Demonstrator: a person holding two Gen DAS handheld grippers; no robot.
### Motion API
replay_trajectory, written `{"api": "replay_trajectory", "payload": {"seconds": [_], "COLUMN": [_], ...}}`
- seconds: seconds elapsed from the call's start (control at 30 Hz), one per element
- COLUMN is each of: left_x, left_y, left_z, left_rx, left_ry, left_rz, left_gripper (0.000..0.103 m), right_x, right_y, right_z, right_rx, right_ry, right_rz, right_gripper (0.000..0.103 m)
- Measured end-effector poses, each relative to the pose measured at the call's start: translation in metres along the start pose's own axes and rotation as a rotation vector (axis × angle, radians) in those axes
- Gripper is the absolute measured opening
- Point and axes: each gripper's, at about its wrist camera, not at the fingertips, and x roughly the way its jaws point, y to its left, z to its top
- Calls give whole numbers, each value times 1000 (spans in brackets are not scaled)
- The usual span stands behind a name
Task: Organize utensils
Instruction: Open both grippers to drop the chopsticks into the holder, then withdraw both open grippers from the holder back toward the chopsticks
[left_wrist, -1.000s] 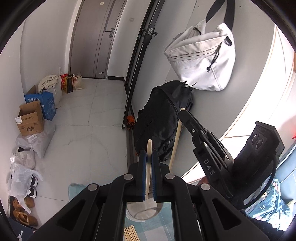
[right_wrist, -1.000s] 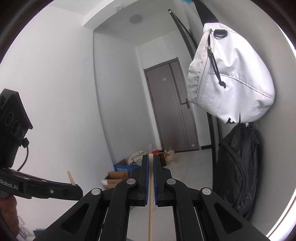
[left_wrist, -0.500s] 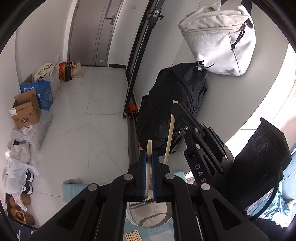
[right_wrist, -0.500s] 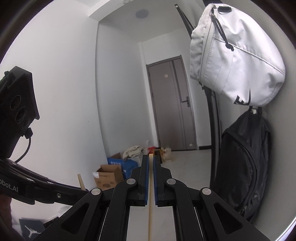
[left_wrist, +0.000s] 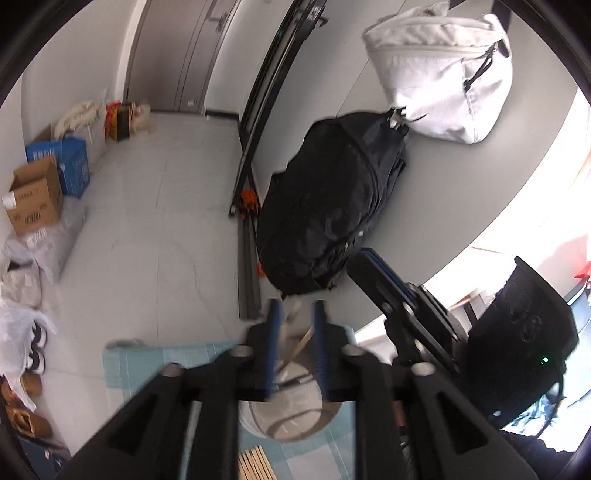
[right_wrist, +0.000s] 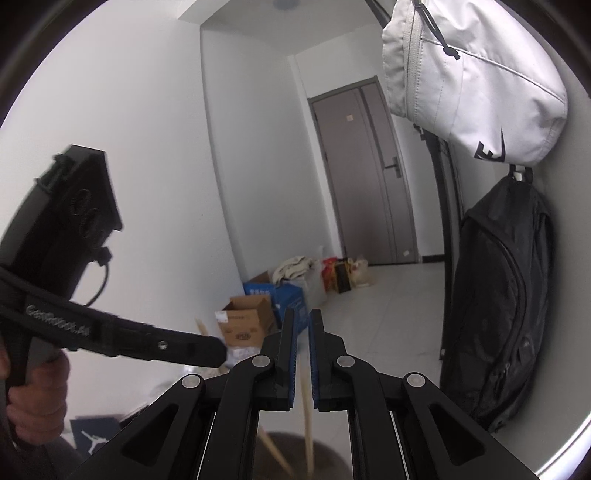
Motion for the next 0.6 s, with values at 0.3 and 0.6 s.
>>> {"api": "replay_trajectory", "payload": {"seconds": [0.3, 0.6], "left_x": [-24, -50], "left_y": [7, -1], "left_z": [-11, -34], "left_rx": [-63, -66], "left_ry": [-59, -142], "left_rz": [25, 158], "left_gripper": [38, 50], "right_x": [-49, -87], "right_y": [-5, 2], "right_z": [-7, -1], "right_rx": [91, 110], "right_ry": [21, 20], "right_rz": [-25, -56], "right_gripper": [69, 78]}}
